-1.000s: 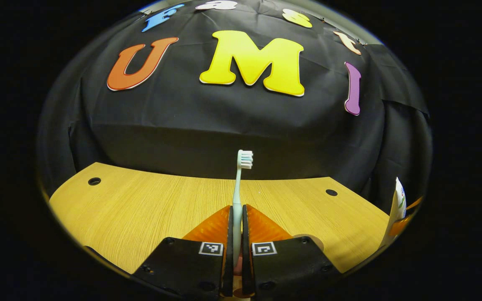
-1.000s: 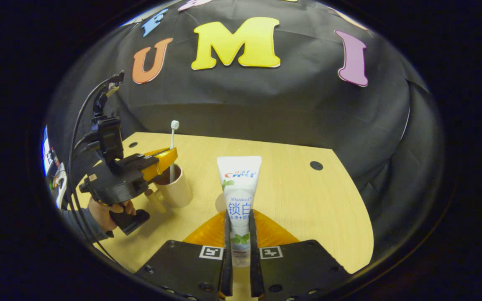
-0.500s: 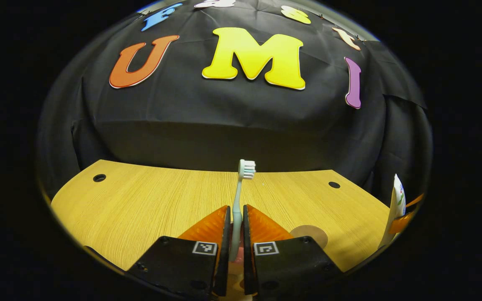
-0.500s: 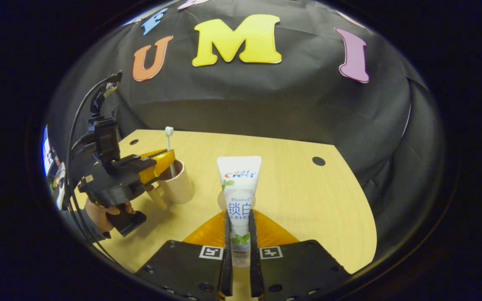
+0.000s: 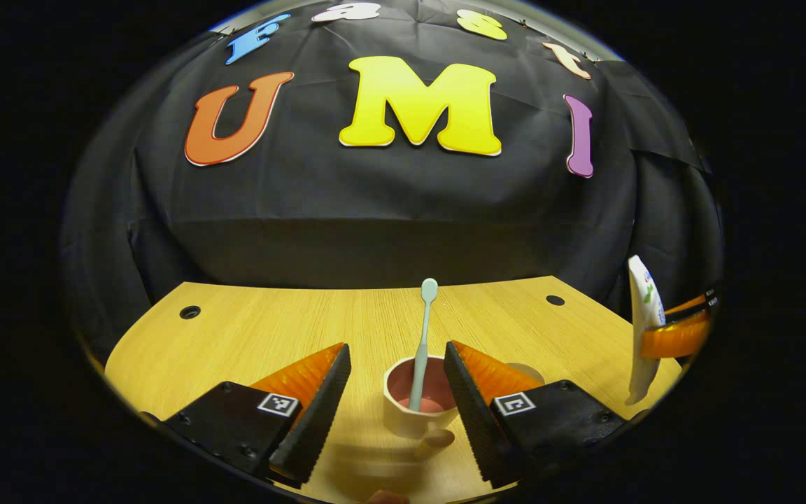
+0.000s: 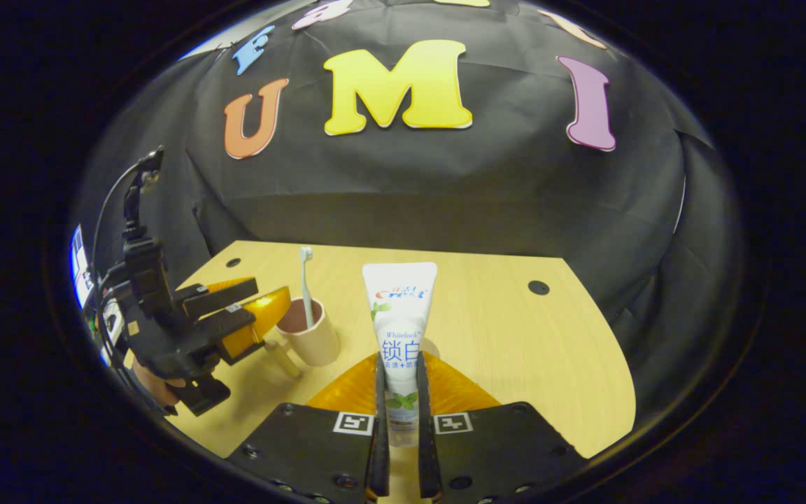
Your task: Put the toothbrush and toothpaste on the desktop into the cup, then pick up the cup and place it on the coaster on the desktop.
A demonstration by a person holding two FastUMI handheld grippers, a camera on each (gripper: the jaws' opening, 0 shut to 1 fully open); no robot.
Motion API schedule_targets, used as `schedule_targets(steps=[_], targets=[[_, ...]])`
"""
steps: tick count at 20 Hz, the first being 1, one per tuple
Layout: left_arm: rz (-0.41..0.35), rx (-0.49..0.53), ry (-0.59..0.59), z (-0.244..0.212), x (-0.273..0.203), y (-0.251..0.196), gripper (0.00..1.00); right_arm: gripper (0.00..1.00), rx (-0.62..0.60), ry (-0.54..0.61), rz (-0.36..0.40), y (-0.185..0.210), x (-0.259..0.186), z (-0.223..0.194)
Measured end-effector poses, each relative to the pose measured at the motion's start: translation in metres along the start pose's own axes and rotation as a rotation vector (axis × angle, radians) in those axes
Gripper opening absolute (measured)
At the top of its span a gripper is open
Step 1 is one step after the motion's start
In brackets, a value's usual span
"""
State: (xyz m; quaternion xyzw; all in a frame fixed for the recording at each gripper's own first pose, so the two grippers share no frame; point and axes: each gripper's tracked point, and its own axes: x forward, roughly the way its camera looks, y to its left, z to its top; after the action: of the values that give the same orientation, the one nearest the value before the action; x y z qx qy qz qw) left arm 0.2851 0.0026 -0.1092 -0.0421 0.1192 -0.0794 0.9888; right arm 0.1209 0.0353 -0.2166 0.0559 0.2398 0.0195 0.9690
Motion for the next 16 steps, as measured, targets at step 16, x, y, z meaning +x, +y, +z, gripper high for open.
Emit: schedule_targets(steps=[16], targets=[[0.12,-0.035,-0.004,-0.018,-0.07,0.061,0.92,0.16,-0.073,-0.288,0.279,0.118,0.05,0.075]])
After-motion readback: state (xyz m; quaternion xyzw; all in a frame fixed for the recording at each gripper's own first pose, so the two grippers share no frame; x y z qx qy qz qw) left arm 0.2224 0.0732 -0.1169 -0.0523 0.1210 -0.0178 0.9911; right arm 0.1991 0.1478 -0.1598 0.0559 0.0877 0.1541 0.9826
